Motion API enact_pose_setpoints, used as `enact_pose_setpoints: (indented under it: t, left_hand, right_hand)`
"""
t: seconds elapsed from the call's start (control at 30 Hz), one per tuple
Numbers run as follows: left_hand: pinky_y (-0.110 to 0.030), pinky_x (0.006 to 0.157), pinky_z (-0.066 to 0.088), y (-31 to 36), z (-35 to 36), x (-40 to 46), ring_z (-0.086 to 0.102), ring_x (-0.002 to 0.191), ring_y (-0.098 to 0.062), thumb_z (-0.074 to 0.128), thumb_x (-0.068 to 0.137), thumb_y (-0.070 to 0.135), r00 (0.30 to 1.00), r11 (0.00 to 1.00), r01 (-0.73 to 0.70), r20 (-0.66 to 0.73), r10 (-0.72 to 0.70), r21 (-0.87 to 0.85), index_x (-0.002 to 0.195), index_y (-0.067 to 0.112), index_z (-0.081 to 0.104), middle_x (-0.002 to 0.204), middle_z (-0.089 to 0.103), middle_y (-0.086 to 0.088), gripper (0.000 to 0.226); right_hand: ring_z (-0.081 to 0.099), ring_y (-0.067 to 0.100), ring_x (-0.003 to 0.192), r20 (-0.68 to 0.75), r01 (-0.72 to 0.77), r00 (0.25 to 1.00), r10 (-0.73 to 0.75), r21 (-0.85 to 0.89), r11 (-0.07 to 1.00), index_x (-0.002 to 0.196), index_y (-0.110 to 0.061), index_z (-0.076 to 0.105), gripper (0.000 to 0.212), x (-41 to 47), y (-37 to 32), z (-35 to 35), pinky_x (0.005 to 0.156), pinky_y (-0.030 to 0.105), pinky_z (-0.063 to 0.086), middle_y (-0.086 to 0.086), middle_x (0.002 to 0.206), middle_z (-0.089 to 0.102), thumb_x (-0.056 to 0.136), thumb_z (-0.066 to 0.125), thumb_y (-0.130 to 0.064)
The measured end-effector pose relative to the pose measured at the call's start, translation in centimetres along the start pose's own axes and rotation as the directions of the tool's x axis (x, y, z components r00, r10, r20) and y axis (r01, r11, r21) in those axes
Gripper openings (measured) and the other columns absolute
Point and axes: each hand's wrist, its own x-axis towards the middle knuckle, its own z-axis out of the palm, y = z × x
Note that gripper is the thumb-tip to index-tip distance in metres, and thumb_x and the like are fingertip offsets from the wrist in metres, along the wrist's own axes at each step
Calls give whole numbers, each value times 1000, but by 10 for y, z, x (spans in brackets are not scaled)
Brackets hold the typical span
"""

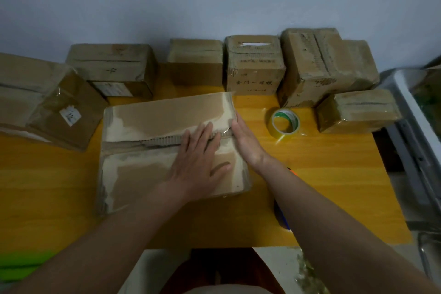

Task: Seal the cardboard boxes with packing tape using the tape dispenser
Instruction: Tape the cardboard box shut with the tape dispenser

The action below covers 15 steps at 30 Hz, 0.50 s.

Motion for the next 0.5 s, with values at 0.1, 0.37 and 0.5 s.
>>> enact_pose_setpoints:
  t: [0.1, 0.37, 0.5]
  left_hand:
    - [-43, 119, -13, -1, 2, 2, -27, 144, -17, -4, 85, 74, 1000, 1000, -8, 9, 8, 14, 154, 17, -1, 160, -19, -6, 90]
    - [-38, 119, -11, -4, 2, 2, -20, 147, -16, 8, 90, 72, 1000, 1000, -18, -17, 17, -24, 155, 17, 7, 161, -13, -2, 85]
    - [-39, 119, -9, -6, 5, 2, -19, 147, -15, 6, 90, 74, 1000, 1000, -16, -22, 16, -14, 155, 17, 9, 161, -12, -3, 86]
  right_hand:
    - [21, 13, 144, -46, 17, 999, -16, 21, 1000, 152, -23, 21, 64, 8, -6, -9, 118, 30, 13, -4, 157, 24, 98, 31, -56]
    - [48, 20, 128, -163, 116, 979, -125, -65, 991, 136, -13, 52, 41, 36, 0, -15, 111, 39, 35, 7, 136, 55, 104, 33, -29]
    - [49, 15, 121, -228, 382, 872, -434, -238, 893, 130, -7, 55, 36, 46, -16, -26, 103, 23, 36, 7, 130, 57, 102, 36, -18]
